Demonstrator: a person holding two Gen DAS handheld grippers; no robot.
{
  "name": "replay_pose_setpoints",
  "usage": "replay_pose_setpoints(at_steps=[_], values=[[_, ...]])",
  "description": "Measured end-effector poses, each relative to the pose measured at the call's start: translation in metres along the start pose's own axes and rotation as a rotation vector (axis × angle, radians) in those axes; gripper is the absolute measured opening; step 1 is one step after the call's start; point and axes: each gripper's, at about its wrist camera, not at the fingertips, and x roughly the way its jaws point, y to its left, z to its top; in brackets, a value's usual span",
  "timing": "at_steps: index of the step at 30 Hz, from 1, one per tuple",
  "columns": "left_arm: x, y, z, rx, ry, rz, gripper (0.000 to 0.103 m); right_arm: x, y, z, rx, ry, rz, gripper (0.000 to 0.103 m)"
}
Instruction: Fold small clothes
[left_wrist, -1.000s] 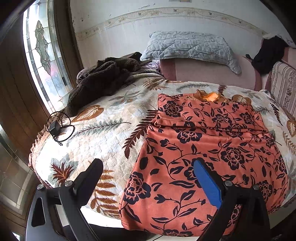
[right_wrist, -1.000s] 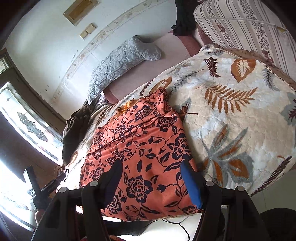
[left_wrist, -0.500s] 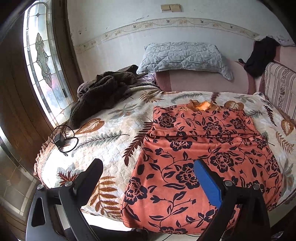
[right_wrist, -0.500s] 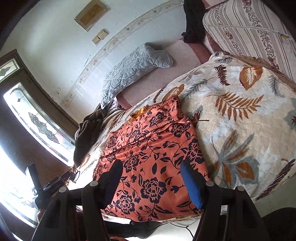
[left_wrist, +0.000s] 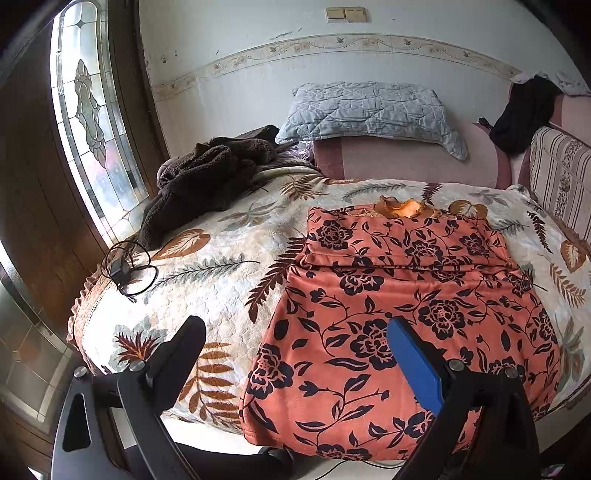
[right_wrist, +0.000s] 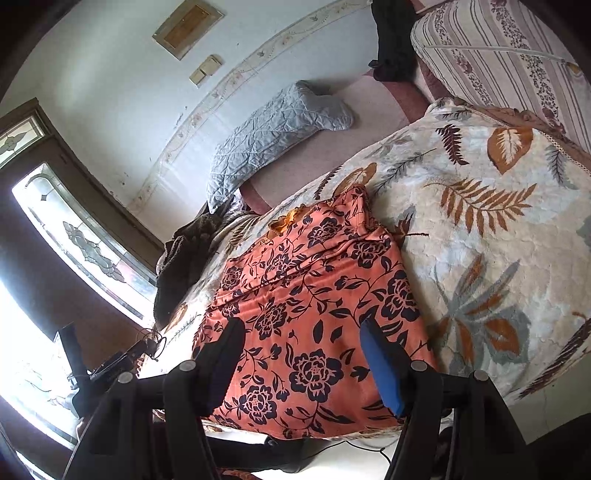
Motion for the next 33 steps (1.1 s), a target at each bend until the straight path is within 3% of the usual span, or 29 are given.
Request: replay_pose_setpoints(at_steps=[13,17,33], values=[[0.003,-0.001,0.004,-0.009,-0.002,-0.008,0.098,0.007,0.000,0.000,0.006,0.003,0.012,0.068],[0.013,0.005,-0.001,-0.030,0.030,0.003,0.098,0.011,-0.001,-0.002,0.008,0.014,0.001,0.068],[0.022,0.020,-0.008,-0.050,0.046,-0.001,0.098,0.026,0.022,-0.005,-0.043,0.043,-0.001,0.068]])
